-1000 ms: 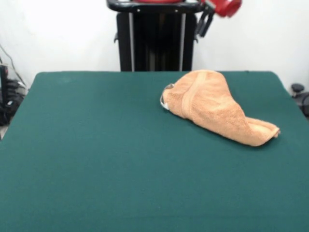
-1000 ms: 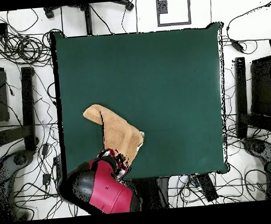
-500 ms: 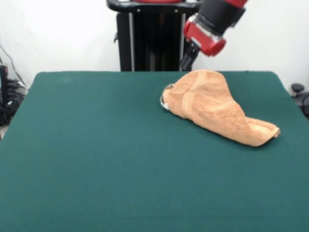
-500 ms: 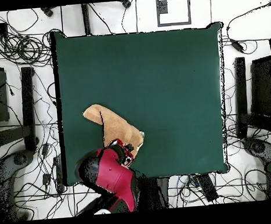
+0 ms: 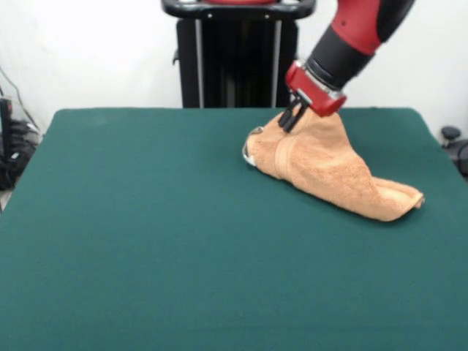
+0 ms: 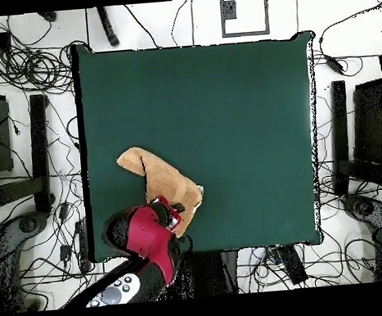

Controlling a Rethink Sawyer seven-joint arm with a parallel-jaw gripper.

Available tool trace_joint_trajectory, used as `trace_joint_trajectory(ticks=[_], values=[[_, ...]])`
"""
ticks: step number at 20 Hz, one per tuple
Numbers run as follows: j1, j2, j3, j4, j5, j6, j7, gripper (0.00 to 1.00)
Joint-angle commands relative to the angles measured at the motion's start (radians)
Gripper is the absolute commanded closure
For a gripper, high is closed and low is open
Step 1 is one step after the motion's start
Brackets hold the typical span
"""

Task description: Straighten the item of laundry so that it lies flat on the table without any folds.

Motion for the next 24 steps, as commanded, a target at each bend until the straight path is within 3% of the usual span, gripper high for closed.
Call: trace_joint_trajectory(ticks=[1,13,24], values=[[0.039,0.066,0.06,-0.157,0.113,0.196,0.436,1.0],[0.034,0.12,0.03,-0.208,0.07,0.192,0.454,1.0],[0.001,0.108,-0.031,-0.267,-0.055,0.404,0.362,1.0]])
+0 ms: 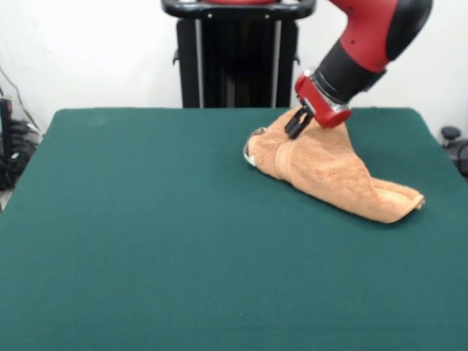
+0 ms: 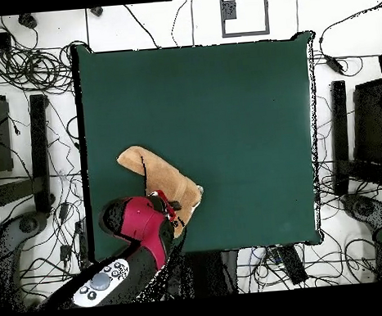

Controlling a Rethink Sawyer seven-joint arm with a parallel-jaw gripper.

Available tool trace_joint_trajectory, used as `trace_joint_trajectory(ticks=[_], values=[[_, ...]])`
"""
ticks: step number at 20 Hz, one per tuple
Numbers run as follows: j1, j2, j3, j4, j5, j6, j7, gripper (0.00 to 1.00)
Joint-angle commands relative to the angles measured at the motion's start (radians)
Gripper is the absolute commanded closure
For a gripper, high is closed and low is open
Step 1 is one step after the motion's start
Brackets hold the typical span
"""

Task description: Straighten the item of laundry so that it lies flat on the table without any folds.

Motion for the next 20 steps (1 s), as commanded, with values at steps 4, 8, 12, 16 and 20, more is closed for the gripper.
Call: trace_joint_trajectory(ticks=[4,8,12,16,20], values=[[-0.022,0.017,0.029,-0.144,-0.082,0.198,0.181,0.0],[-0.008,0.035,-0.002,-0.166,-0.111,0.236,0.199,0.0],[-0.006,0.029,0.0,-0.144,-0.114,0.19,0.206,0.0],[-0.019,0.012,0.017,-0.128,-0.112,0.157,0.196,0.0],[-0.005,-0.02,-0.002,-0.13,-0.106,0.2,0.218,0.0]])
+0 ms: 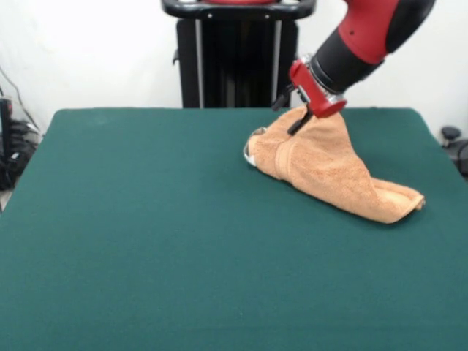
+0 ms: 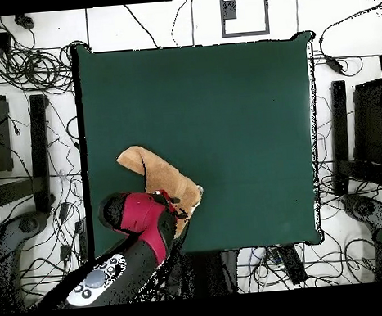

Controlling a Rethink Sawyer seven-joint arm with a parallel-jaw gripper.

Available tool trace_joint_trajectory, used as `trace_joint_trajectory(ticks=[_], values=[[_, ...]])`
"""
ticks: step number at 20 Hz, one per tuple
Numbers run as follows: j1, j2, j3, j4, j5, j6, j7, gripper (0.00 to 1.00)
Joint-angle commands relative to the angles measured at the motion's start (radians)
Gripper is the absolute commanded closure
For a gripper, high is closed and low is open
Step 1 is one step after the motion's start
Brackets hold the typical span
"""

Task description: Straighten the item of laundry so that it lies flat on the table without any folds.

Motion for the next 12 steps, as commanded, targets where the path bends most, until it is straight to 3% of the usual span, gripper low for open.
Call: trace_joint_trajectory(ticks=[1,12], values=[[0.012,-0.028,0.054,-0.075,-0.007,0.086,0.225,0.0],[0.025,-0.014,0.075,-0.142,0.046,0.099,0.313,0.0]])
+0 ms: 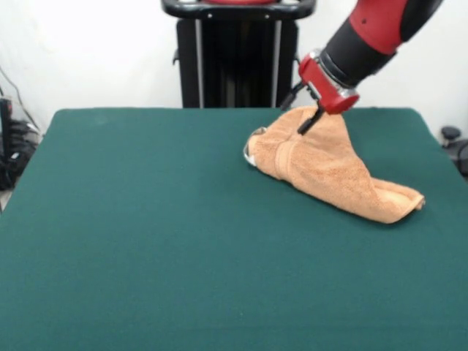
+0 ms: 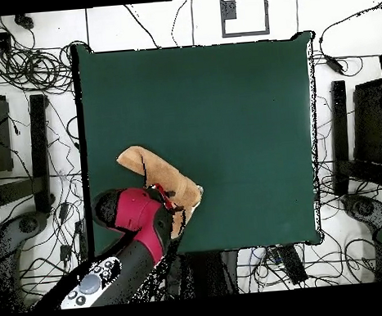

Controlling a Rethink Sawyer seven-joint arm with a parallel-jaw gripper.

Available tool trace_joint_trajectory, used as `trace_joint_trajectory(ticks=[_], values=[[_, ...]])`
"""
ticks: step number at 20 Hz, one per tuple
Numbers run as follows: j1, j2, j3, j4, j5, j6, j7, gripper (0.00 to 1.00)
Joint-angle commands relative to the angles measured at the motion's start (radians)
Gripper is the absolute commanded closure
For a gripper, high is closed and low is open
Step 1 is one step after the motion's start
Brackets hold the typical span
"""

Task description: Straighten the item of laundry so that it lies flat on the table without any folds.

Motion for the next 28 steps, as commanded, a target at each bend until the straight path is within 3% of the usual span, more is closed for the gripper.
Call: trace_joint_trajectory(ticks=[1,14,20,22,25,28], values=[[0.016,0.015,0.098,-0.111,0.053,0.095,0.314,0.0],[0.017,0.05,0.114,-0.215,0.116,0.127,0.412,0.0],[0.005,0.052,0.148,-0.245,0.139,0.115,0.448,0.0],[-0.013,0.038,0.199,-0.237,0.172,0.088,0.46,0.0],[0.001,0.07,0.192,-0.265,0.195,0.089,0.535,0.0],[0.047,0.163,0.076,-0.363,0.172,0.239,0.7,0.0]])
